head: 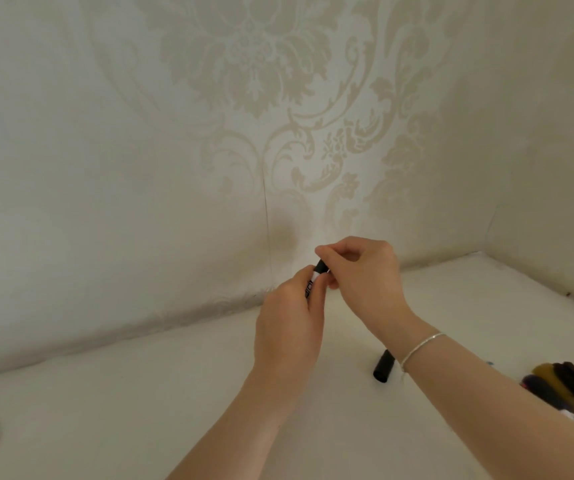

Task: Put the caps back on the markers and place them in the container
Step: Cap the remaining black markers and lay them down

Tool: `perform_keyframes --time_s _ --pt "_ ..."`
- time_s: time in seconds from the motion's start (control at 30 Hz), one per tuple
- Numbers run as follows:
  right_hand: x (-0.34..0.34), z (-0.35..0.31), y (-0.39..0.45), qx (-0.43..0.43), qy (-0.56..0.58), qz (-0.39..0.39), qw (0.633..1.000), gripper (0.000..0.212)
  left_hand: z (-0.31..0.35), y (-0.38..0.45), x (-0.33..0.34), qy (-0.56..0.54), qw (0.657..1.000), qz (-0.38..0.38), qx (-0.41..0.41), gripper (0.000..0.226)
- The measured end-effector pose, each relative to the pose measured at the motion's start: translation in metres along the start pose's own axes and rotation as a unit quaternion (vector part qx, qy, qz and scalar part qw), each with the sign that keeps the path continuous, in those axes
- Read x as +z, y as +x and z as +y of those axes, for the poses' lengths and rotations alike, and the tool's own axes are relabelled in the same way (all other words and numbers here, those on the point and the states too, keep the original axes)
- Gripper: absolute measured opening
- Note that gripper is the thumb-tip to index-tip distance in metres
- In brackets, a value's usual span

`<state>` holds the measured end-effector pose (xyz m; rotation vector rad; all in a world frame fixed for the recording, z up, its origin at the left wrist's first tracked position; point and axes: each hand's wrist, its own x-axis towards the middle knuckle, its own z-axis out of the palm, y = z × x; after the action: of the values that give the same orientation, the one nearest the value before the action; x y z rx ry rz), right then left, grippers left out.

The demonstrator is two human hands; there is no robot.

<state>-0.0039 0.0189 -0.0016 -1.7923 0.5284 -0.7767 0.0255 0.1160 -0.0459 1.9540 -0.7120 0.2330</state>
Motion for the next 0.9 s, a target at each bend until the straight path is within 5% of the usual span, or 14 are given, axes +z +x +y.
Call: perform_keyframes --time_s 0.57,0.77,0.9 --pt "-0.005 -0.001 -0.007 0.010 -0.072 -0.084 0.994 0.021 -0.004 0.002 0.000 -0.064 0.997 -0.030 -0.011 0.025" --pt "-0.055 -0.022 0.006 0.017 -0.083 -0.049 0.995 0.021 -0.013 0.006 -0.010 -0.048 0.999 -0.008 -0.024 0.016" --pt "-0.108 -0.035 0.007 0.080 -0.188 -0.138 0.969 0.019 -0.010 0.005 -0.012 0.020 0.999 -0.044 -0.023 0.012"
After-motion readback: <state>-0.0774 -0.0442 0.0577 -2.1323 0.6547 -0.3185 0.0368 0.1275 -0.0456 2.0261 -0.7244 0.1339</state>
